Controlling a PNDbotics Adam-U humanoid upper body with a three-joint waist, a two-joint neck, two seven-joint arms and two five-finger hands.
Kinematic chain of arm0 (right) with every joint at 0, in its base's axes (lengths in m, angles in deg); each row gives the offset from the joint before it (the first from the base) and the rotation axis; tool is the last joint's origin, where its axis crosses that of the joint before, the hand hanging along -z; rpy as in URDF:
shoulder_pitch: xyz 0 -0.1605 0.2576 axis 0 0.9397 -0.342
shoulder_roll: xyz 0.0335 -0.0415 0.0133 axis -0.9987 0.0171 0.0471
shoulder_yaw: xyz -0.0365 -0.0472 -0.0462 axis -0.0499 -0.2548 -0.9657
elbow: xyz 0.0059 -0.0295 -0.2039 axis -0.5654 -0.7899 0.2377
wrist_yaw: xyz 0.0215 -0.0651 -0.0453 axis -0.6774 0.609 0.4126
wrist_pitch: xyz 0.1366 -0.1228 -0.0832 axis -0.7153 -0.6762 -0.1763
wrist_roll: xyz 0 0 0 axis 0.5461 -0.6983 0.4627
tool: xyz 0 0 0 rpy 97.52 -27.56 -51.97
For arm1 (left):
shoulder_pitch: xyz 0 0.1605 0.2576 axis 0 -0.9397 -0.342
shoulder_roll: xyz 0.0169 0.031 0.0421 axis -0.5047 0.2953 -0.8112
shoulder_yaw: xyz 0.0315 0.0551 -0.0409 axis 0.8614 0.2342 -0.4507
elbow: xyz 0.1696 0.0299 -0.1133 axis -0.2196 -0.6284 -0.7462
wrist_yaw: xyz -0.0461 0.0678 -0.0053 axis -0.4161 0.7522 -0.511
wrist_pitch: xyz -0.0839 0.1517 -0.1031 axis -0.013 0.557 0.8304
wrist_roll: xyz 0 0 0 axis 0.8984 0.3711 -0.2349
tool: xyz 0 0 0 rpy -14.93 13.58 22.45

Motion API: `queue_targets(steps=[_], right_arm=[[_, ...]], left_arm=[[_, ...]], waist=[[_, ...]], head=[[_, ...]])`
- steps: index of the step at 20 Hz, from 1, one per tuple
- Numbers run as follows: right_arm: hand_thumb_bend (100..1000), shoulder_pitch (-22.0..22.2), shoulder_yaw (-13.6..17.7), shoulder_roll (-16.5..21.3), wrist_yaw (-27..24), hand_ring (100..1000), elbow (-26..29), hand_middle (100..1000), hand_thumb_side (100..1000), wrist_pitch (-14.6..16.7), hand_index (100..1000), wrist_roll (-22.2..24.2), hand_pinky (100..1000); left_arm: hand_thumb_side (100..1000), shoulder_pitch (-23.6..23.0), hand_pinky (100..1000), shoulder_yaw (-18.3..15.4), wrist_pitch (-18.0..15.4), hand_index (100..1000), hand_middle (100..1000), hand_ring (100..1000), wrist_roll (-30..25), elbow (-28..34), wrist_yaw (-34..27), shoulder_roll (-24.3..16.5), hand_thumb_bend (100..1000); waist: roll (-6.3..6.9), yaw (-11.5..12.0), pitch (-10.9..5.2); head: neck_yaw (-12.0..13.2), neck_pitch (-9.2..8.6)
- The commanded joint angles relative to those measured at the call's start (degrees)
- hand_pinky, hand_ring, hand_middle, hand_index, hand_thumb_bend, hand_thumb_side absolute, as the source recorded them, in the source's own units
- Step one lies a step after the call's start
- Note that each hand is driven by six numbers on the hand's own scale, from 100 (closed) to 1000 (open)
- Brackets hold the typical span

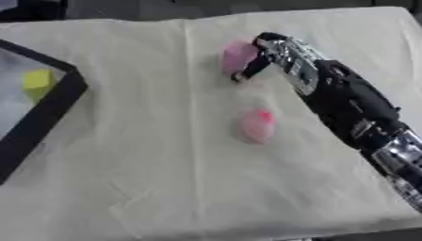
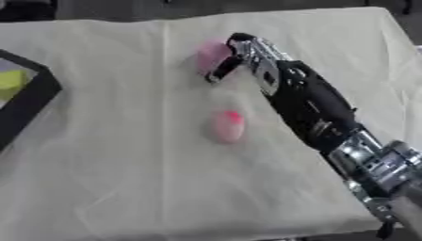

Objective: Pick up the objects with one hand, pass them to the other hand, and then place them into the box on the other side of the table.

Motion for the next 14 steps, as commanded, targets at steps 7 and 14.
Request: queue_targets(steps=[7, 14], right_arm=[[352, -1.04, 0.81, 0.81, -4.85, 695, 1.34, 578, 469, -2.25, 681, -2.59, 755], [340, -0.46, 1.50, 2.27, -9.68, 682, 5.20, 576, 413, -2.72, 683, -2.65, 758]], left_arm=[[471, 0.60, 745, -0.82, -0.09, 703, 612, 679, 0.10, 0.40, 0.30, -1.22, 331], [471, 0.56, 745, -0.91, -0.13, 703, 612, 679, 0.15, 0.46, 0.34, -1.45, 330]], waist=[[0.34, -0.09, -0.12], [0.38, -0.29, -0.21]], head=[[0.03, -0.13], [0.33, -0.13]])
